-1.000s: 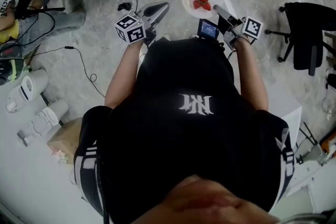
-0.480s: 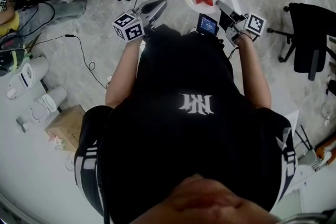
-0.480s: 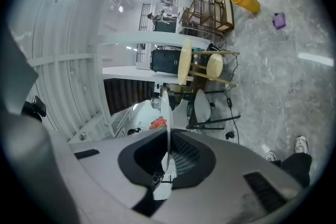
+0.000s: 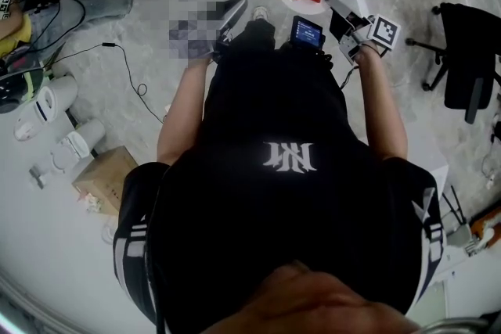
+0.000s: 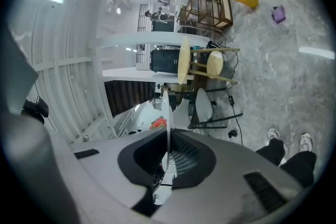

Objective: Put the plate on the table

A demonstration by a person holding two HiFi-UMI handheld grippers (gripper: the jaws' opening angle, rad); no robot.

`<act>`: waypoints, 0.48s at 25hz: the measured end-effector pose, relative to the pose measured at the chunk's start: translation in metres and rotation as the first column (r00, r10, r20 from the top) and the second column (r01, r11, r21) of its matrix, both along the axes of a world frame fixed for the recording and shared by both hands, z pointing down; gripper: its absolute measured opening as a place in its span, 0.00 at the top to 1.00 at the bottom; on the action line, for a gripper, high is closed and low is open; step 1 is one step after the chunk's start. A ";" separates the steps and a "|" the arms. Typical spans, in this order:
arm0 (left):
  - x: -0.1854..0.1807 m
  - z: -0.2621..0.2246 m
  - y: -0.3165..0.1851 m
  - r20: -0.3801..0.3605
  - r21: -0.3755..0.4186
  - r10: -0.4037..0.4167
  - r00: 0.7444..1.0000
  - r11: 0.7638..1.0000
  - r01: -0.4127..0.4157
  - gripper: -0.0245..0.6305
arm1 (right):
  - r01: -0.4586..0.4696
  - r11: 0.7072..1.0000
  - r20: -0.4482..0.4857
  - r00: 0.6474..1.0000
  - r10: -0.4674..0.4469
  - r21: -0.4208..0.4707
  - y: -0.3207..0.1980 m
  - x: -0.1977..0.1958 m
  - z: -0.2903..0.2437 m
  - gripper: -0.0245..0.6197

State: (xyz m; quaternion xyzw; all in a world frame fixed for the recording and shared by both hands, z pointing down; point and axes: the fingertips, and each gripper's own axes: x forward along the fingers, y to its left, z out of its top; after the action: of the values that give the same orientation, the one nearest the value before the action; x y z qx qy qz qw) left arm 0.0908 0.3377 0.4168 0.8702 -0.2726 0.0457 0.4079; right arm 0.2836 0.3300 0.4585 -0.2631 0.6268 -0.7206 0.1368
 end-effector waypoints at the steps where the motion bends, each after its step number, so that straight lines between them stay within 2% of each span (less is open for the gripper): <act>1: -0.002 0.002 0.001 -0.002 -0.001 -0.007 1.000 1.000 0.007 0.96 | 0.001 1.000 -0.003 1.000 -0.001 -0.004 0.000 -0.001 0.002 0.94; 8: -0.017 0.019 -0.013 -0.026 -0.013 -0.042 0.999 0.999 0.041 0.96 | 0.023 1.000 -0.008 1.000 -0.023 0.001 -0.021 -0.012 0.008 0.94; 12: -0.039 0.034 -0.053 -0.059 -0.019 -0.067 0.996 0.998 0.066 0.96 | 0.018 1.000 -0.032 0.999 -0.019 -0.009 -0.064 -0.029 0.014 0.94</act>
State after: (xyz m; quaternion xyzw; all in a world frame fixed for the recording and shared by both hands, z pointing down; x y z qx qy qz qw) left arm 0.0522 0.2852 0.4509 0.8582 -0.2885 0.0083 0.4245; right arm 0.2542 0.2664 0.4721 -0.2695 0.6283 -0.7200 0.1189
